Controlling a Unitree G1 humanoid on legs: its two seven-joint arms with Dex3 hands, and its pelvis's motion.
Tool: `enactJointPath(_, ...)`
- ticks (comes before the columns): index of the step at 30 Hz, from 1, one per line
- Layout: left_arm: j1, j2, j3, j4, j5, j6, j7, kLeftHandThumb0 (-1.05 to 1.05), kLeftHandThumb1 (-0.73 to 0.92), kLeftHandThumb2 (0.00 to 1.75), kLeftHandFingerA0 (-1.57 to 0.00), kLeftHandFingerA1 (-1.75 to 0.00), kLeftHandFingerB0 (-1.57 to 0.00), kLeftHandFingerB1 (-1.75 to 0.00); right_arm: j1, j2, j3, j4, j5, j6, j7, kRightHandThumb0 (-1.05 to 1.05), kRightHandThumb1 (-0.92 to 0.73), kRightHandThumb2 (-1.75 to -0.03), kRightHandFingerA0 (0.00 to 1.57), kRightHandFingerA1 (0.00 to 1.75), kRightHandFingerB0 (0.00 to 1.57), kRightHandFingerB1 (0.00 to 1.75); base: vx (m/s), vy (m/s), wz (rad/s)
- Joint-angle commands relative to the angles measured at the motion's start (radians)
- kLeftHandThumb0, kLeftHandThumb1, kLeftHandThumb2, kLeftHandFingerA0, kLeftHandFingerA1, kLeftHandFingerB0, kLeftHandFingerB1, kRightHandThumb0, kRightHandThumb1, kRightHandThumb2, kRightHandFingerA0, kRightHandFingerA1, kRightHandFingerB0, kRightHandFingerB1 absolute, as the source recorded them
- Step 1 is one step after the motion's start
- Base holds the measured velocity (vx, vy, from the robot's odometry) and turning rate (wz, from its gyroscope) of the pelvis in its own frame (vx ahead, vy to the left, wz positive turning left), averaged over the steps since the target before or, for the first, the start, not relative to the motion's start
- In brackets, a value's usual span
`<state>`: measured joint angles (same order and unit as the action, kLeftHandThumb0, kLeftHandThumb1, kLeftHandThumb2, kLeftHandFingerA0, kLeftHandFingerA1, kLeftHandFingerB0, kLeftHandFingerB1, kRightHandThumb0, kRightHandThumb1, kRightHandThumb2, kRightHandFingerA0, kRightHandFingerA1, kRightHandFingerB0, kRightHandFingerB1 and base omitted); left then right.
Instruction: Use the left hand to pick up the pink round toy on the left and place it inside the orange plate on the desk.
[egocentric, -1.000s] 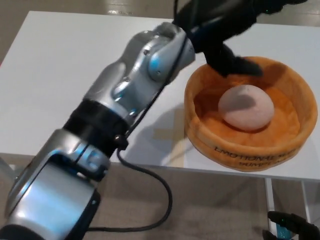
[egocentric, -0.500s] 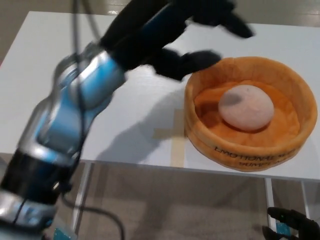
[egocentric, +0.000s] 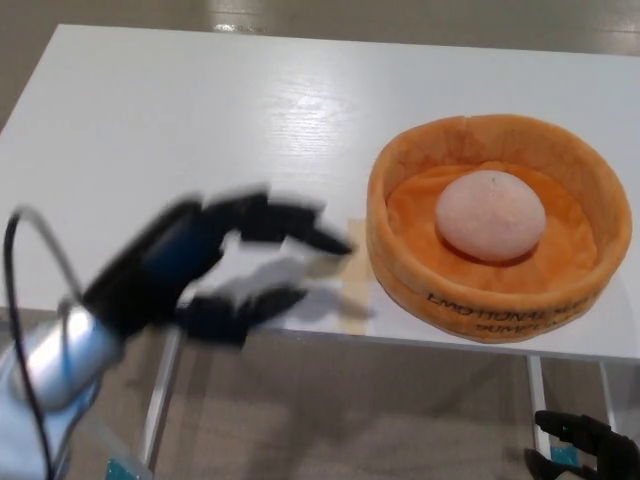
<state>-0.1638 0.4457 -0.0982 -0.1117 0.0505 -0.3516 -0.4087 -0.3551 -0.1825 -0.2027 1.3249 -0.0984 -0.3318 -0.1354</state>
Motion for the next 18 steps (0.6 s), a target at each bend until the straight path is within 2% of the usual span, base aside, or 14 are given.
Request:
enactJointPath(1,0.39,0.018,0.036,0.147,-0.337,0.019,-0.272,0.07,0.78,0.67,-0.49,-0.42,-0.58,-0.42,0.021,-0.007,0.005,0.005,0.005,0.017,0.005,-0.21,-0.57,-0.57,0.59,0.61,0.59,0.49,0.0,0.0,0.0)
enactJointPath(6,0.364,-0.016,0.029,0.416,-0.208,-0.032,-0.22,0.03,0.76,0.67,-0.49,-0.42,-0.58,-0.42,0.019,-0.01,0.006,0.005,0.003,0.017,0.004,-0.2,-0.56,-0.57,0.6,0.58,0.59,0.48,0.0,0.0,0.0)
enactJointPath(8,0.327,-0.037,0.034,0.559,-0.157,-0.062,-0.17,-0.01,0.78,0.6,-0.54,-0.42,-0.55,-0.37,0.017,-0.011,0.008,0.006,0.001,0.022,0.003,-0.17,-0.56,-0.56,0.6,0.59,0.6,0.48,0.0,0.0,0.0)
enactJointPath(11,0.269,-0.053,0.034,0.722,-0.086,-0.11,-0.084,-0.02,0.77,0.63,-0.53,-0.41,-0.56,-0.38,0.016,-0.011,0.006,0.007,0.003,0.025,0.012,-0.18,-0.57,-0.57,0.58,0.59,0.6,0.48,0.0,0.0,0.0)
enactJointPath(13,0.204,-0.071,0.028,0.874,-0.016,-0.112,0.05,-0.01,0.77,0.63,-0.57,-0.42,-0.53,-0.37,0.021,-0.009,0.009,0.007,0.0,0.019,0.009,-0.21,-0.57,-0.56,0.59,0.62,0.6,0.5,0.0,0.0,0.0)
enactJointPath(15,0.185,-0.075,0.027,0.922,-0.002,-0.121,0.081,-0.01,0.77,0.63,-0.57,-0.42,-0.53,-0.37,0.022,-0.009,0.011,0.007,-0.001,0.019,0.006,-0.21,-0.57,-0.56,0.59,0.62,0.6,0.5,0.0,0.0,0.0)
enactJointPath(18,0.121,-0.093,0.024,1.05,0.027,-0.094,0.191,-0.12,0.72,0.64,-0.63,-0.43,-0.54,-0.38,0.022,-0.007,0.007,0.006,0.003,0.019,0.004,-0.21,-0.57,-0.56,0.6,0.63,0.6,0.5,0.0,0.0,0.0)
